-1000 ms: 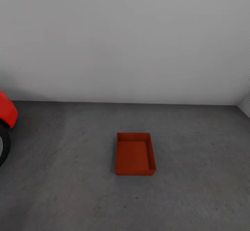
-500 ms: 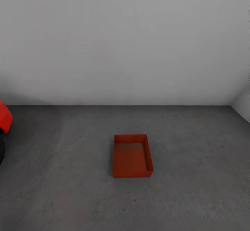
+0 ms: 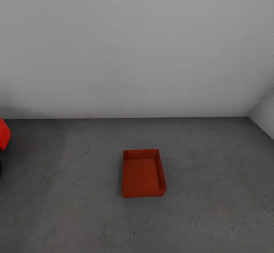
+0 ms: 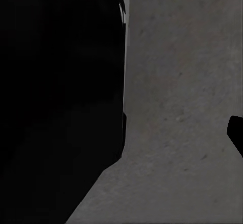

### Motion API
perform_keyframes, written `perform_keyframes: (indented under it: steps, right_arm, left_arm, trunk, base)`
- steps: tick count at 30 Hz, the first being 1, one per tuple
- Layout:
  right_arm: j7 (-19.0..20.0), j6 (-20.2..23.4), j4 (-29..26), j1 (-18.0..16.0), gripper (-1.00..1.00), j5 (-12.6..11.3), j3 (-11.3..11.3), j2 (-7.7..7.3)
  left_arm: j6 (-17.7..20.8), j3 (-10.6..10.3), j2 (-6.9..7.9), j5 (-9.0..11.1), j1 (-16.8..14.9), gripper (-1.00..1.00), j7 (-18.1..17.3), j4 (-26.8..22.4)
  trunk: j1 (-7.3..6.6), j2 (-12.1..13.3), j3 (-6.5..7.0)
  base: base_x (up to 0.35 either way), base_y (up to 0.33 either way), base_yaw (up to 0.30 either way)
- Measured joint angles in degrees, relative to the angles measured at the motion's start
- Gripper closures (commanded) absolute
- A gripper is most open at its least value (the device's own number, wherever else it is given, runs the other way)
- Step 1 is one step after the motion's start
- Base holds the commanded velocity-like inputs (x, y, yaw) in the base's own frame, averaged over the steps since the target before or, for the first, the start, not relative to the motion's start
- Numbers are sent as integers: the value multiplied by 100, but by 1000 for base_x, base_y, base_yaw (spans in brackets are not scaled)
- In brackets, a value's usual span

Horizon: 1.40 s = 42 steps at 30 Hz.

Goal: Move the two storage containers from the living room to the garage. In the garage, place one container on the floor and stack the other container on top of it (either order is fine).

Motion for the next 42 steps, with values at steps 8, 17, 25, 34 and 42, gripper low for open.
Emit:
perform_keyframes:
  steps: [8, 17, 25, 34, 42]
  right_arm:
    - [8, -20, 1, 2, -100, 30, 1, 4]
    - [14, -4, 2, 2, -100, 42, 8, 7]
    - [16, -14, 2, 2, -100, 42, 8, 7]
    - [18, -14, 2, 2, -100, 41, 8, 7]
    - [27, -14, 2, 2, -100, 42, 8, 7]
  left_arm:
    - [0, 0, 0, 0, 0, -100, 0, 0]
    - [-2, 0, 1, 0, 0, -100, 0, 0]
    - [0, 0, 1, 0, 0, -100, 0, 0]
    - [2, 1, 0, 0, 0, -100, 0, 0]
    - [0, 0, 1, 0, 0, -100, 0, 0]
  trunk:
    - [0, 0, 72]
    - [0, 0, 154]
    - [0, 0, 227]
    - [0, 0, 309]
    - [0, 0, 382]
  base:
    - [0, 0, -2]
    - [0, 0, 0]
    - [0, 0, 0]
    - [0, 0, 0]
    - [0, 0, 0]
